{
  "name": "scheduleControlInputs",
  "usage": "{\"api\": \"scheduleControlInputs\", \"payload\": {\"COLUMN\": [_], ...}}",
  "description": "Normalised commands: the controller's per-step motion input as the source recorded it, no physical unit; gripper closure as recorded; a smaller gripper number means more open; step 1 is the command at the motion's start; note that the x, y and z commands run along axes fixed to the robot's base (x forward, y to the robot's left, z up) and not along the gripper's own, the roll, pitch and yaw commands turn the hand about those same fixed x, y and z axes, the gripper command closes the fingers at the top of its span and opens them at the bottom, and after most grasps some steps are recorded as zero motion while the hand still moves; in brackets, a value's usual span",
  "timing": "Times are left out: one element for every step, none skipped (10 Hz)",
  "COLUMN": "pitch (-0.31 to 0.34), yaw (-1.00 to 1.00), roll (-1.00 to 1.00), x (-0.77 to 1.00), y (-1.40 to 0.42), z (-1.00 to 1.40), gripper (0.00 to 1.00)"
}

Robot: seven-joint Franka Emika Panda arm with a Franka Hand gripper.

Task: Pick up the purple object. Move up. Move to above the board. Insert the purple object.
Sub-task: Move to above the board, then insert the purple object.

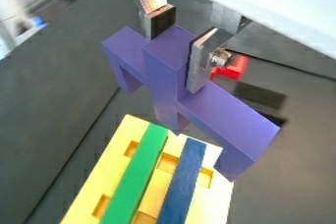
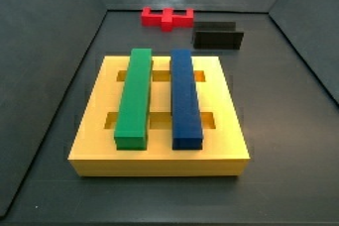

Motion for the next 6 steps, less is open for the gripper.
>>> {"api": "scheduleControlInputs", "payload": {"pitch": [0.188,0.225,0.228,0.213,0.183,0.000], "yaw": [1.00,1.00,0.75,0.51,0.26,0.00], "roll": [0.02,0.03,0.04,0.04,0.04,0.00], "x": [0.06,0.06,0.07,0.07,0.08,0.03], "y": [-0.04,-0.03,-0.03,-0.03,-0.03,0.00], "z": [0.03,0.03,0.03,0.03,0.03,0.00], "gripper": [1.00,1.00,1.00,1.00,1.00,1.00]}}
